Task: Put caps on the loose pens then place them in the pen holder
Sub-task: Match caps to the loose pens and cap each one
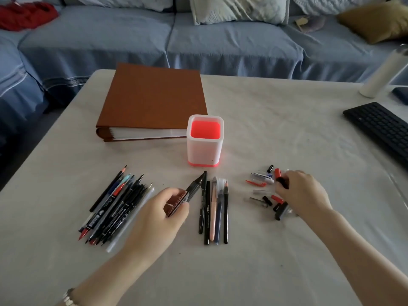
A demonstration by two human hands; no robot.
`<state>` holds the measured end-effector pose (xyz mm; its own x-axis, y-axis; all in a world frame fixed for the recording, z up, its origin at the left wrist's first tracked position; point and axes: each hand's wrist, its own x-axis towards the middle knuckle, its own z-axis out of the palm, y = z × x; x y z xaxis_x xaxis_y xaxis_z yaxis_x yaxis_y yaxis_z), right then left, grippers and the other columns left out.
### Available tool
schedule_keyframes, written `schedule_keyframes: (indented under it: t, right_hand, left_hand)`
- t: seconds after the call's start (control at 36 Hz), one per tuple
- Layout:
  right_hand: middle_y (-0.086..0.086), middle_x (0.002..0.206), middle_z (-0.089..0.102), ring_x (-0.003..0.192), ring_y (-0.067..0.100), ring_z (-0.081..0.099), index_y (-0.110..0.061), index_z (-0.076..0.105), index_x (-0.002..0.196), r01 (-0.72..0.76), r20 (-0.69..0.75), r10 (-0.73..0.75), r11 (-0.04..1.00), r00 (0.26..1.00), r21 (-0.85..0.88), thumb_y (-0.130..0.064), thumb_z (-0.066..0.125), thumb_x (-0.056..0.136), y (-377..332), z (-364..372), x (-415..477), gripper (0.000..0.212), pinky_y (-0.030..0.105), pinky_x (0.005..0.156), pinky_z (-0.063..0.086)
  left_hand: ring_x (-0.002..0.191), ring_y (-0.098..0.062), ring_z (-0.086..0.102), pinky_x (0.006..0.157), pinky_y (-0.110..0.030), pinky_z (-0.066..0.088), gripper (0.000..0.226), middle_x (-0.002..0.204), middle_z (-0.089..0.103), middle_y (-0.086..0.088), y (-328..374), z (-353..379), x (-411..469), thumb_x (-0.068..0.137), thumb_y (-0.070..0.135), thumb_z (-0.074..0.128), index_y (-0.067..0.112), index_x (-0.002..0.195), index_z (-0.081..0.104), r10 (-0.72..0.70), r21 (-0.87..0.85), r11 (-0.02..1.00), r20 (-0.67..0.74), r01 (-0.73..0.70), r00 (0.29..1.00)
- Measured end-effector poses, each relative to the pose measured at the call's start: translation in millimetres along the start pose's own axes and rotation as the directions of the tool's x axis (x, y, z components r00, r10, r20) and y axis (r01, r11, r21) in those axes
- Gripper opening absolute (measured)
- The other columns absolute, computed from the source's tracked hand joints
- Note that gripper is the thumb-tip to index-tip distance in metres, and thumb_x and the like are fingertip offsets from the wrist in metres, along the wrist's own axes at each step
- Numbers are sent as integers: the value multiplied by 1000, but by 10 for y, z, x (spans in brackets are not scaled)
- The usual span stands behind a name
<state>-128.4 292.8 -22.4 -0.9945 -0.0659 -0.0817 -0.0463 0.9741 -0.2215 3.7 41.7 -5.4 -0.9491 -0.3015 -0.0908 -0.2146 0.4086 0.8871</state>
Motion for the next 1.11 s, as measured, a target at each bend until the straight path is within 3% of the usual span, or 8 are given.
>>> schedule_keyframes:
  t: [0.08,0.17,0.25,0.39,0.67,0.75,0.89,1.11]
  right_hand:
    - [0,73,60,65,18,56,-17,59,84,23,-77,14,889,997,457,-16,58,82,-141,-109,-149,2,30,62,46]
    - [-3,75,65,54,2,59,-16,61,94,-16,-7,37,584,999,812,-6,54,85,-362,-204,-327,16,17,57,51]
    - [1,69,67,51,2,60,-18,63,91,-47,40,26,349,999,936,-2,49,89,-553,-259,-471,21,11,55,51]
    - [-6,57,68,54,3,61,-20,64,87,-41,45,-15,215,999,976,-5,50,89,-742,-242,-608,21,13,57,51]
    - [-2,64,71,56,9,63,-12,64,84,-26,85,-208,271,974,962,2,52,86,-890,-167,-745,19,16,54,50]
    - [4,57,62,52,16,49,-10,61,76,-17,133,-247,422,960,906,-11,48,89,-876,-149,-737,18,22,50,40]
    - [-2,43,45,42,8,36,-11,42,52,125,96,-247,742,964,658,-40,33,91,-900,-118,-750,49,25,49,32]
    - [4,50,35,48,11,26,-5,34,56,183,-35,-213,731,976,657,-36,34,89,-912,-52,-759,45,30,49,26]
  left_hand:
    - [55,-7,56,54,-21,45,22,74,66,5,48,7,-22,83,14,61,36,81,59,-15,-71,997,32,18,999]
    - [53,-8,52,56,-26,47,25,77,66,2,92,23,-37,81,16,62,40,78,63,-3,-85,996,75,10,997]
    - [53,-8,50,58,-30,48,23,77,66,0,134,24,-68,72,29,58,47,86,61,0,-104,995,131,14,991]
    - [49,-3,45,49,-16,37,25,57,58,11,160,-22,-146,83,10,61,34,89,67,48,-107,994,198,-27,979]
    - [67,-8,60,64,-19,46,25,78,68,13,185,-59,-176,75,29,63,44,94,62,105,-82,993,224,-89,969]
    - [69,-3,63,64,-15,47,18,79,69,16,181,-63,-174,73,28,73,36,87,65,131,-77,990,205,-117,970]
    - [61,6,60,60,-6,41,21,70,69,21,225,-39,-189,68,20,77,34,73,62,165,-86,984,149,-153,975]
    - [41,0,50,44,-8,35,16,56,68,4,305,-34,-137,68,14,74,2,72,65,1,-338,938,228,79,974]
